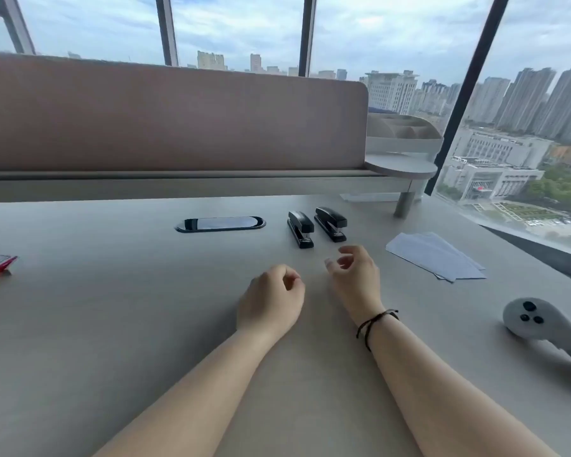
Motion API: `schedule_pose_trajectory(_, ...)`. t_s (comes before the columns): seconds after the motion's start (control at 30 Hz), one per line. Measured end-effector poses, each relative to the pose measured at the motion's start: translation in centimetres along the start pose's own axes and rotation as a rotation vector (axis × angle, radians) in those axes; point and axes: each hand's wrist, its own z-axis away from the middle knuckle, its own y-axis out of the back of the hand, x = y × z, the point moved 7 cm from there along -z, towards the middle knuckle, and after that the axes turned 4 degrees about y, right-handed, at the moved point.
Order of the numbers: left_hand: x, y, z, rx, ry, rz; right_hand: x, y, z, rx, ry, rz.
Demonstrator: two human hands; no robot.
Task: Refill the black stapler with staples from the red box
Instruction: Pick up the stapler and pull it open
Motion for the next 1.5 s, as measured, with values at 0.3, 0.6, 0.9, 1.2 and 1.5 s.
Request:
schedule_pose_trajectory(0.3, 1.8, -4.2, -6.0, -0.019, -0.089, 0.006, 3.4, -1.3, -10.0, 0.099, -0.097, 0.140)
schedule_pose_trajectory(0.6, 1.2, -4.8, -6.9, -0.008, -0.087, 0.063, 3.5, -2.7, -12.4, 0.058, -0.006, 0.319)
schedule_pose_trajectory(0.9, 2.1, -4.7, -6.1, -0.013, -0.207, -0.041, 3.5, 1.3, -5.6, 0.008, -0.016, 0.196)
schedule_pose_trajectory(1.2, 2.9, -5.2, -5.4, -0.130, -0.328, -0.132, 3.1, 3.3, -1.4, -0.301, 0.207, 0.249)
schedule_pose_trajectory(1.5, 3.0, -5.4, -5.1, -0.118, -0.349, -0.178, 2.8, 3.0, -1.8, -0.355, 0.237, 0.092)
